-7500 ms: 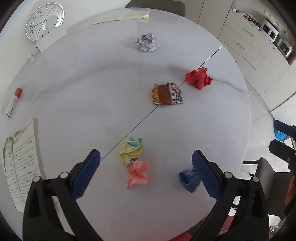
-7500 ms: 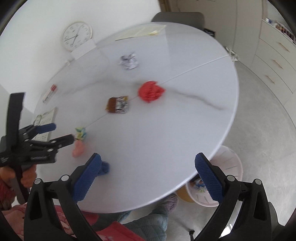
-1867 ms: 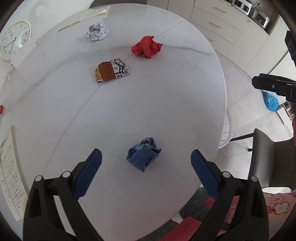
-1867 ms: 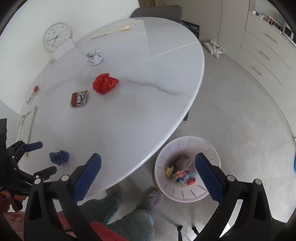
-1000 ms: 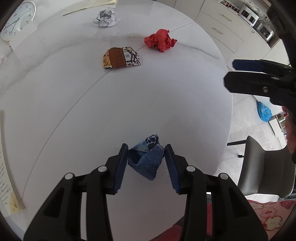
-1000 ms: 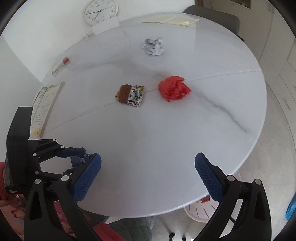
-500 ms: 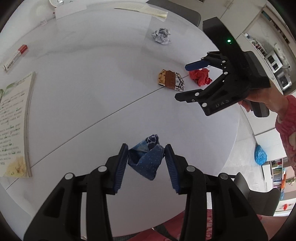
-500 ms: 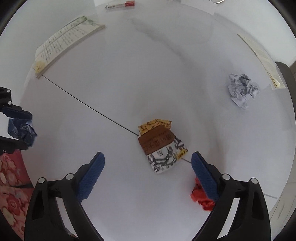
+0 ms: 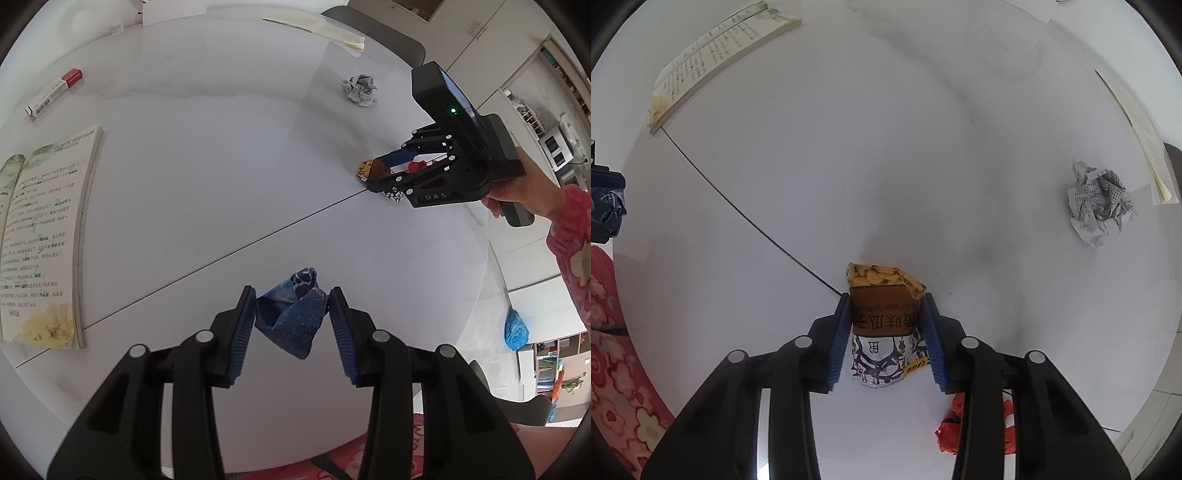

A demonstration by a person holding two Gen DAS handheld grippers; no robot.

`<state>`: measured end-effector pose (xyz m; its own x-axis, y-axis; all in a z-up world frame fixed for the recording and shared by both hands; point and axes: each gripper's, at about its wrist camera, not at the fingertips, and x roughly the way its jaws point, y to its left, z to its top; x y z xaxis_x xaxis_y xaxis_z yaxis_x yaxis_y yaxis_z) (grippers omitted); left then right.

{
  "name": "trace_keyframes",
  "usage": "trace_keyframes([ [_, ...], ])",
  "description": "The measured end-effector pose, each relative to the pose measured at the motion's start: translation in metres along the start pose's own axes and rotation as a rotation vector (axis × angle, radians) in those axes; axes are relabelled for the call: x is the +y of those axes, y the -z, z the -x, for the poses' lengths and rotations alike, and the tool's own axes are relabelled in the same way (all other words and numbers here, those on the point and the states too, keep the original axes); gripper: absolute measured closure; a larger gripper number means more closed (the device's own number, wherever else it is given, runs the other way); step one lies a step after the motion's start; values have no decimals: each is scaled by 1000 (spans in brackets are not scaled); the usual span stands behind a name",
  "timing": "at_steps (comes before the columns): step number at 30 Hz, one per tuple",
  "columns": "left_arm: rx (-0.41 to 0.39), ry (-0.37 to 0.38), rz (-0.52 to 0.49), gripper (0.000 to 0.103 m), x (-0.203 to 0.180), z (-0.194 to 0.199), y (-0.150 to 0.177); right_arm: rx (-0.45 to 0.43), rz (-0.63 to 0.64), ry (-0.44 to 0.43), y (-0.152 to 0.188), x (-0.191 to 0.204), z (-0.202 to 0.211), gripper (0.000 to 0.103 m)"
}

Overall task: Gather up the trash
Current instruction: 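Carry the cloth and wrapper over the white bin and release both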

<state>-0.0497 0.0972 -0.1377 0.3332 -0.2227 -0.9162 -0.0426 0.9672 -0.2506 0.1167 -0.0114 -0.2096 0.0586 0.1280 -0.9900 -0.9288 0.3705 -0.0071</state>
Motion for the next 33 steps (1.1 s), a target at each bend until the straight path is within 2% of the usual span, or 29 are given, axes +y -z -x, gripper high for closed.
trace_keyframes([
  [6, -12, 11, -32, 62, 0, 8, -7, -28, -124, -22, 5, 3, 5, 69],
  [13, -28, 41, -145, 62, -20, 17, -21, -229, -422, -47, 43, 9, 63, 69],
  [18, -28, 73, -261, 62, -56, 17, -36, -364, -643, -21, 104, 21, 109, 69],
  [21, -21, 117, -344, 62, -91, 13, -42, -409, -772, 7, 163, 29, 131, 69],
  [29, 11, 229, -579, 62, -207, -7, -35, -408, -1085, 109, 305, 44, 155, 69],
  [33, 26, 280, -675, 62, -265, -16, -22, -407, -1171, 144, 351, 42, 155, 69],
])
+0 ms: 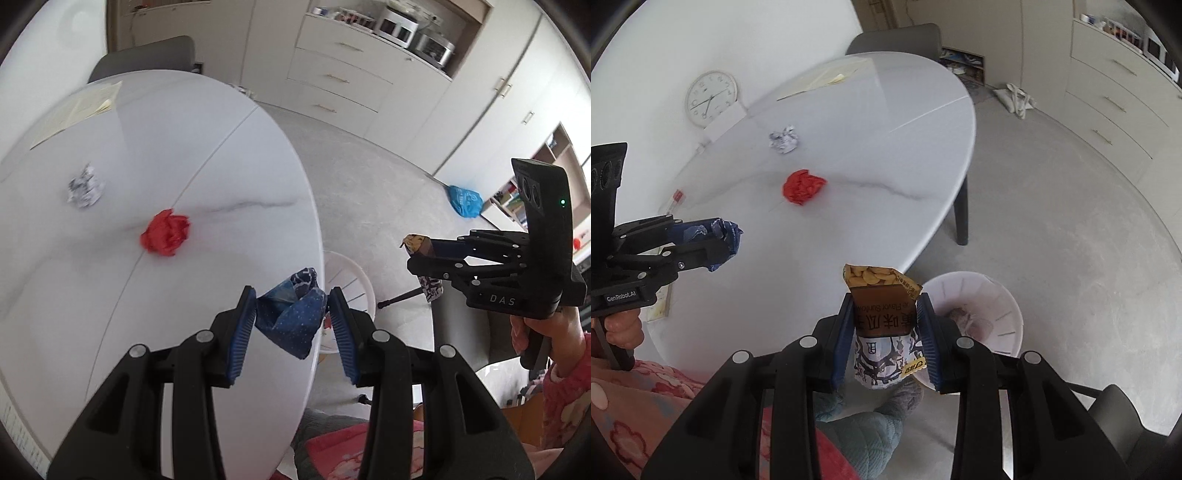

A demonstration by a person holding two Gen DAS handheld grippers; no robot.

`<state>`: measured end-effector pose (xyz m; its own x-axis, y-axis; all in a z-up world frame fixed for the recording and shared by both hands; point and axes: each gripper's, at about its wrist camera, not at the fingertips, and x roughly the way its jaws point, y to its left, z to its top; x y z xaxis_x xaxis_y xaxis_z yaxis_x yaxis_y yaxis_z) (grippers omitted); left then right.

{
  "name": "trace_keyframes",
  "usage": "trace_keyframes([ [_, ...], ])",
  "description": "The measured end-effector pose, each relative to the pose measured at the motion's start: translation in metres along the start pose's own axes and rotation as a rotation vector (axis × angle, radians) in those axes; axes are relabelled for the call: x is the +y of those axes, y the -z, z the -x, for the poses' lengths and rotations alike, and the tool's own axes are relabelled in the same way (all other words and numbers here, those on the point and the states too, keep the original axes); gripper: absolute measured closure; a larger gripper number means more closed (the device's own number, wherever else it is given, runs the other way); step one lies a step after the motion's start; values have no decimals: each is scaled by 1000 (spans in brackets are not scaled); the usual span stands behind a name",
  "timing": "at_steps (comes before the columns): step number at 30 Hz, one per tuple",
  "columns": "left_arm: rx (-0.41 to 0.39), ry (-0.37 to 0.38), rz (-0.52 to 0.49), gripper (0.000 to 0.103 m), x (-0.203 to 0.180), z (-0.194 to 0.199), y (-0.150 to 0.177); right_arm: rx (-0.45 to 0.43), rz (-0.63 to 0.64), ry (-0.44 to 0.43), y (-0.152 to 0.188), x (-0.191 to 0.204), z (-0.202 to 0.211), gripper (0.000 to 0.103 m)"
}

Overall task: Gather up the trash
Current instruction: 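Carry the cloth and wrapper over the white bin and release both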

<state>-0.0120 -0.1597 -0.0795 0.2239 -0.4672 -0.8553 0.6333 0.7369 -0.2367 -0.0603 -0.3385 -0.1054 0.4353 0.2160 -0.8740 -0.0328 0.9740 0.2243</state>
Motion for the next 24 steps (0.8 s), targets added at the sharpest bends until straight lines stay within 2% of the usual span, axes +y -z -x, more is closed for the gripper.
trace_keyframes([
  [4, 17, 29, -45, 62, -37, -18, -15, -17, -39, 11, 8, -30, 9, 69],
  [11, 51, 31, -95, 62, -74, -50, -32, -28, -66, 9, 12, -69, 17, 69],
  [17, 128, 36, -113, 62, -97, -92, -38, -17, -94, 11, 14, -97, 12, 69],
  [20, 182, 43, -101, 48, -101, -113, -35, -14, -110, 4, 17, -109, 10, 68],
  [21, 192, 37, -96, 41, -102, -117, -34, -12, -112, 4, 18, -112, 9, 68],
  [23, 199, 29, -99, 34, -104, -120, -32, -9, -113, 4, 19, -116, 8, 68],
  [24, 199, 24, -102, 26, -105, -120, -32, -8, -117, 0, 20, -118, 7, 68],
])
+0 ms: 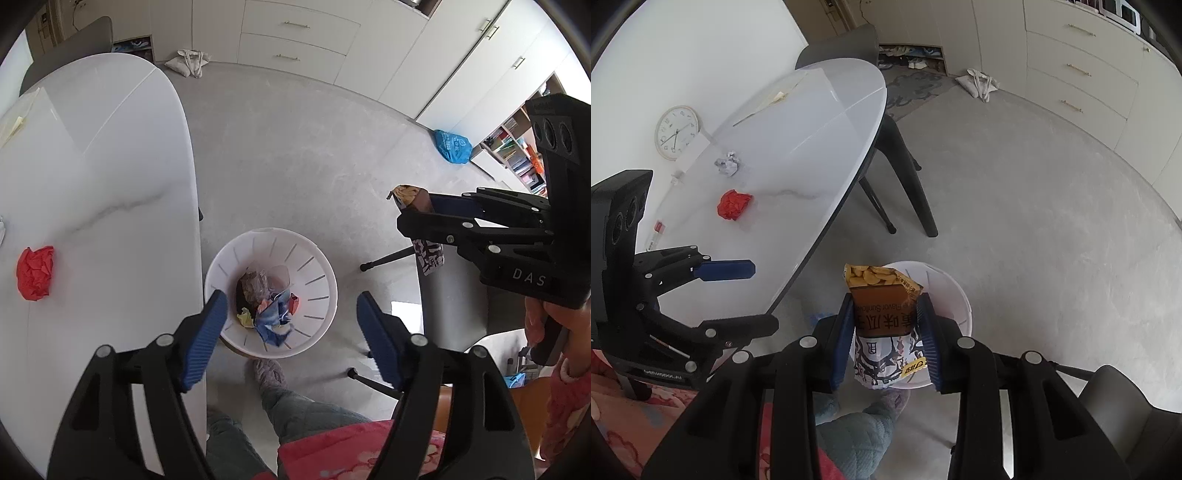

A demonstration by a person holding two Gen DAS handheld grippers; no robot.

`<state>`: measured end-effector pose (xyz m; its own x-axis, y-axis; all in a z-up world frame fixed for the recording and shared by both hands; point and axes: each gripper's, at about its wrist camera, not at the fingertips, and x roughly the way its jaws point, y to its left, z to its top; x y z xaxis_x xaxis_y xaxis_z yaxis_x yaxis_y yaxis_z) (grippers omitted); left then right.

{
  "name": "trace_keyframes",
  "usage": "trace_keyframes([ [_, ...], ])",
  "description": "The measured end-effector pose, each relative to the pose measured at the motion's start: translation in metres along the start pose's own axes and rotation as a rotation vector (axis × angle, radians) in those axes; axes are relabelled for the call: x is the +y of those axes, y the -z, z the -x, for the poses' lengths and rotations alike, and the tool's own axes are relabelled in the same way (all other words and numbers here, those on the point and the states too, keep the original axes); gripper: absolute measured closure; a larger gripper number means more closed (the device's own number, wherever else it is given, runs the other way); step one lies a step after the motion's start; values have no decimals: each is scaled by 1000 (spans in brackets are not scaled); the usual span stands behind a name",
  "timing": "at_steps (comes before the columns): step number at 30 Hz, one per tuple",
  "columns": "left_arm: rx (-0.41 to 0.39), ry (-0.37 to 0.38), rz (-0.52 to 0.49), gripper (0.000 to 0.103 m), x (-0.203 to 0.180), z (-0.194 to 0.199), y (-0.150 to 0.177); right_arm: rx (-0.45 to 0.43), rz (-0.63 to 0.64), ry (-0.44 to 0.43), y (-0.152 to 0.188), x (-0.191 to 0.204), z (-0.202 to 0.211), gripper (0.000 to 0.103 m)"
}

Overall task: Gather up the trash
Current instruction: 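Carry the cloth and wrapper over the white bin and release both, then grasp the red crumpled paper with the right tool while the left tool grasps crumpled newspaper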

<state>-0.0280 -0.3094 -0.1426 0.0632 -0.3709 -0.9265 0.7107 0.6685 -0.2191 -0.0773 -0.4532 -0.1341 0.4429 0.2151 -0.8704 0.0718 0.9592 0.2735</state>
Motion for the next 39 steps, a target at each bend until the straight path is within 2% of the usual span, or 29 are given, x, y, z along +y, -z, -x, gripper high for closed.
trace_keyframes([
  [1, -5, -9, -4, 19, -1, 2, 1, 1, -3, -3, 0, -1, 0, 68],
  [4, -25, -27, -3, 10, -3, 11, 1, 4, -8, -9, 2, -3, -2, 67],
  [9, -71, -59, 20, 8, -3, 34, 7, 18, -6, -20, 5, -3, -9, 67],
  [13, -98, -85, 58, 8, 7, 49, 8, 57, 4, -29, 12, 2, -30, 63],
  [16, -111, -104, 100, 8, 17, 59, 13, 100, 18, -22, 20, 10, -52, 50],
  [17, -116, -109, 114, 8, 21, 62, 15, 116, 22, -19, 24, 13, -61, 35],
  [18, -123, -117, 131, 8, 26, 66, 17, 127, 26, -11, 26, 15, -67, 24],
  [22, -136, -140, 189, 8, 44, 78, 27, 182, 39, 19, 31, 29, -85, 19],
  [27, -162, -155, 253, 8, 65, 91, 40, 135, 67, 19, 18, 53, -67, 8],
  [33, -173, -174, 289, 8, 91, 102, 51, 83, 107, 7, -6, 87, -53, 5],
  [39, -187, -198, 311, 8, 119, 114, 65, 57, 134, -16, -23, 125, -59, 4],
])
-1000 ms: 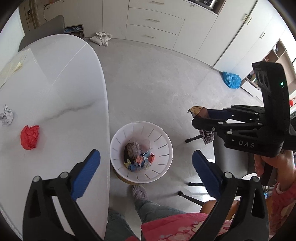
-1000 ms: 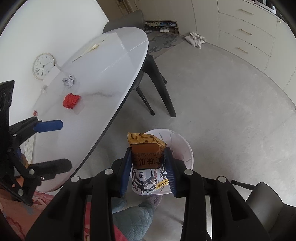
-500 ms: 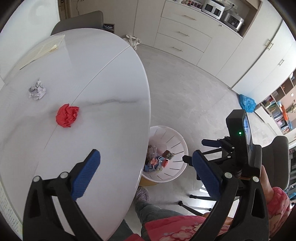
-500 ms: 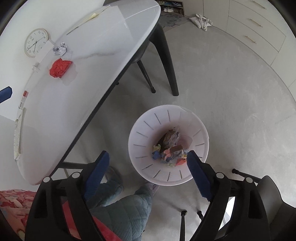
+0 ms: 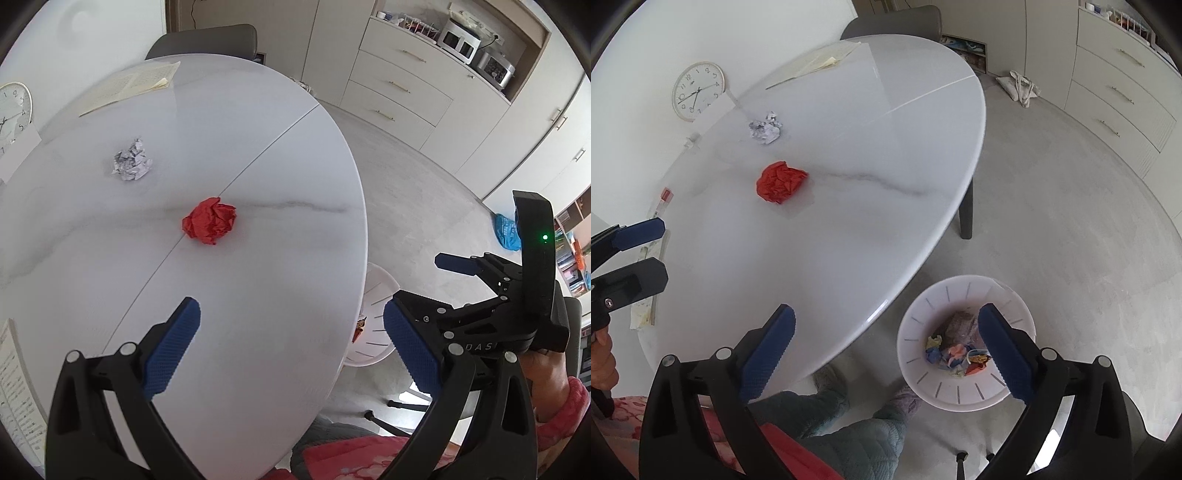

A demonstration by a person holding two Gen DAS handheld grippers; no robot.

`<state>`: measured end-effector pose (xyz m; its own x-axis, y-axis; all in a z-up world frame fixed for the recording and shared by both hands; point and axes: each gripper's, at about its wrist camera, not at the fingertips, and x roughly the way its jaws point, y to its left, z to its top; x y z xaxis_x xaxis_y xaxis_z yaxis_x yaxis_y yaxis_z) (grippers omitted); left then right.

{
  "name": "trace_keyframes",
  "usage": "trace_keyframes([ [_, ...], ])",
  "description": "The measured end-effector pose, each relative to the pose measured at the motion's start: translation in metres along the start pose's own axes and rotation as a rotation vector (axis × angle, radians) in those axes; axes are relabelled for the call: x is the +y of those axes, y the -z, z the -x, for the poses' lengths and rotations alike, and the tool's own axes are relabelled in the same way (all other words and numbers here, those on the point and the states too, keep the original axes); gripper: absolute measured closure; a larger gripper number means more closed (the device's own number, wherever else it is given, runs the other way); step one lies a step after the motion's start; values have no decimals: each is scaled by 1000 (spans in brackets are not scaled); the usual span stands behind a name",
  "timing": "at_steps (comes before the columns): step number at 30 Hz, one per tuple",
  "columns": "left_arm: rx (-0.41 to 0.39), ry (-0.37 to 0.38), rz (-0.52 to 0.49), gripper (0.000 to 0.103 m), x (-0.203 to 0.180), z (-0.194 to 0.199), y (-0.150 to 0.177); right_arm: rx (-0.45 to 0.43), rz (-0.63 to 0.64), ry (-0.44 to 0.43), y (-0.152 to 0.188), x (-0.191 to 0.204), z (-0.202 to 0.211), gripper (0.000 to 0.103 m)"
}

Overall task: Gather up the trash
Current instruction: 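Grasp the red crumpled paper with the right tool while the left tool grasps crumpled newspaper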

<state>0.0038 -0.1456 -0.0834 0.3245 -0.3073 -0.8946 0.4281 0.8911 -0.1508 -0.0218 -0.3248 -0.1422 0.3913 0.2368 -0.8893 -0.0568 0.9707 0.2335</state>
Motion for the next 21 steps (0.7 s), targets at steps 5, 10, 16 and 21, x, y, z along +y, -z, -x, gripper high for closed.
trace_keyframes([
  [5, -8, -20, 58, 8, 39, 5, -4, 0, 49, -30, -23, 35, -14, 4],
  [10, -16, -62, 116, 8, 84, 7, -13, 10, 112, -57, -52, 74, -40, 3],
  [16, -24, -104, 180, 8, 137, 3, -30, 33, 158, -83, -89, 113, -75, 3],
  [21, -23, -133, 209, 8, 170, -11, -50, 61, 191, -68, -112, 136, -106, 3],
])
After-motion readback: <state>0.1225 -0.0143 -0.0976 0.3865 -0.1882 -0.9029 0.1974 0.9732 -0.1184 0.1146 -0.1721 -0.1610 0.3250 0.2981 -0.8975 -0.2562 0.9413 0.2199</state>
